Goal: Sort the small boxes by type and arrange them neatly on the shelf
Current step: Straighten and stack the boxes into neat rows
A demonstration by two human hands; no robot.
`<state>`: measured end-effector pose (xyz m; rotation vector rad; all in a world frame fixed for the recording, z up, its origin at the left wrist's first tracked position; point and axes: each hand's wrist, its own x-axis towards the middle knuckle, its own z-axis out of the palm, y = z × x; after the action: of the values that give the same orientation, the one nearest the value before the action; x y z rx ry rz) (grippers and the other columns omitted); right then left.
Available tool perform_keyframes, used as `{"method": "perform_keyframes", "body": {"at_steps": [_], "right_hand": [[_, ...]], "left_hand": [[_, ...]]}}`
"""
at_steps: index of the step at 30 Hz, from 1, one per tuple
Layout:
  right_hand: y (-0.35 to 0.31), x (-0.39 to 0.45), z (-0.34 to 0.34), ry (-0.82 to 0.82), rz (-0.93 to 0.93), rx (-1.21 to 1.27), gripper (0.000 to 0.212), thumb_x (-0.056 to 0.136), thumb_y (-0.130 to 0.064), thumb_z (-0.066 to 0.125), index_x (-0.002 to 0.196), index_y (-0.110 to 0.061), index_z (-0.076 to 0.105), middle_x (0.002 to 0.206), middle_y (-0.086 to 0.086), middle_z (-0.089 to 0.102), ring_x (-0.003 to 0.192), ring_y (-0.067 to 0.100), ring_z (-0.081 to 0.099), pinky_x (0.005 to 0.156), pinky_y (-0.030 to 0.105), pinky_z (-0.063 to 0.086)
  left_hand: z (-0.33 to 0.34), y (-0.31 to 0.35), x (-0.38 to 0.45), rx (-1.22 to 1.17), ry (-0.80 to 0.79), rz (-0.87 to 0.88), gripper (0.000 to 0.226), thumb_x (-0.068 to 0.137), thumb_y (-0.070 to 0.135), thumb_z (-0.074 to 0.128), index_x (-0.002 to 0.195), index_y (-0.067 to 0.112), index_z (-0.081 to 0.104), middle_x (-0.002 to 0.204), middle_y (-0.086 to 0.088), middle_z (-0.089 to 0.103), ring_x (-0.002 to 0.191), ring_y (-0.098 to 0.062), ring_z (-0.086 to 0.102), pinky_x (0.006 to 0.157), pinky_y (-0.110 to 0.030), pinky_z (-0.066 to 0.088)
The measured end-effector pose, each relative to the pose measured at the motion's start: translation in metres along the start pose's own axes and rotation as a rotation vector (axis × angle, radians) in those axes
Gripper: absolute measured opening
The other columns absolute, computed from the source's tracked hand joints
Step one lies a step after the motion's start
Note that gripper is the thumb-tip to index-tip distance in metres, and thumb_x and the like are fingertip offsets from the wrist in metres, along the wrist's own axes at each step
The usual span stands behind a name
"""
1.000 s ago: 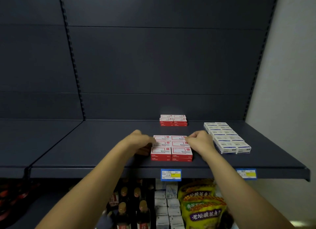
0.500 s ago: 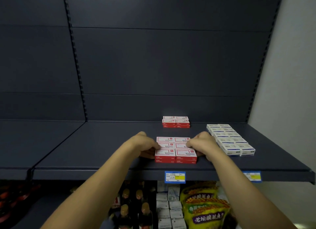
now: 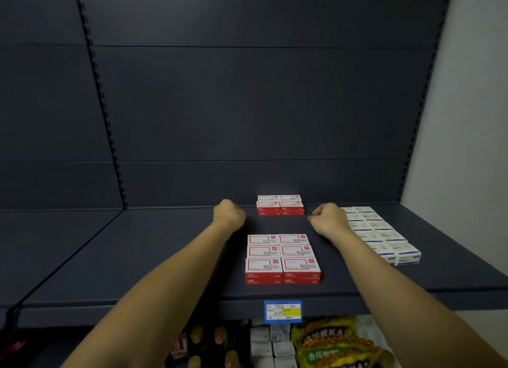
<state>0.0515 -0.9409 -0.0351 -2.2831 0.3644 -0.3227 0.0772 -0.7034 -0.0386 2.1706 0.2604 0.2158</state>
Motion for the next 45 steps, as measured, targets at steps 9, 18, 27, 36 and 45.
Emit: {"method": "perform_keyframes", "body": {"at_steps": [9,18,27,36,45], "right_hand": [[-0.004,0.059,0.013,-0.004,-0.009,0.115,0.021,0.09,-0.024,0.068,0.094,-0.004,0.073,0.096,0.01,0.069,0.097,0.028,0.066,0.083,0.03,0.05],[-0.01,0.085,0.035,-0.029,0.044,0.149,0.017,0.081,-0.028,0.076,0.087,-0.012,0.075,0.085,0.013,0.074,0.078,0.026,0.072,0.068,0.026,0.054],[-0.015,0.08,0.034,-0.026,0.151,0.145,0.017,0.08,-0.022,0.079,0.087,-0.007,0.074,0.079,0.012,0.073,0.054,0.018,0.07,0.041,0.016,0.042],[-0.022,0.05,0.029,-0.034,0.157,0.111,0.017,0.079,-0.019,0.08,0.087,-0.007,0.072,0.071,0.009,0.073,0.048,0.014,0.069,0.052,0.023,0.057],[-0.023,0.007,0.018,-0.058,0.184,0.137,0.019,0.081,-0.019,0.08,0.09,-0.006,0.07,0.076,0.007,0.074,0.049,0.013,0.068,0.042,0.017,0.044]], "left_hand": [[0.04,0.022,0.041,-0.177,0.028,-0.091,0.013,0.089,0.015,0.073,0.078,0.008,0.074,0.083,-0.012,0.075,0.077,-0.025,0.075,0.081,-0.036,0.062],[0.046,0.027,0.052,-0.221,-0.004,-0.132,0.012,0.084,0.016,0.081,0.086,0.005,0.076,0.082,-0.009,0.075,0.069,-0.02,0.075,0.068,-0.029,0.062],[0.047,0.028,0.056,-0.174,-0.011,-0.152,0.023,0.08,0.021,0.084,0.089,0.005,0.071,0.078,-0.009,0.074,0.065,-0.02,0.075,0.072,-0.037,0.064],[0.025,0.02,0.042,-0.194,-0.092,-0.176,0.024,0.082,0.018,0.083,0.092,0.005,0.065,0.084,-0.012,0.073,0.075,-0.024,0.075,0.077,-0.04,0.064],[0.002,0.013,0.013,-0.227,-0.232,-0.205,0.024,0.082,0.01,0.081,0.098,0.005,0.064,0.092,-0.013,0.073,0.076,-0.024,0.075,0.069,-0.035,0.064]]}}
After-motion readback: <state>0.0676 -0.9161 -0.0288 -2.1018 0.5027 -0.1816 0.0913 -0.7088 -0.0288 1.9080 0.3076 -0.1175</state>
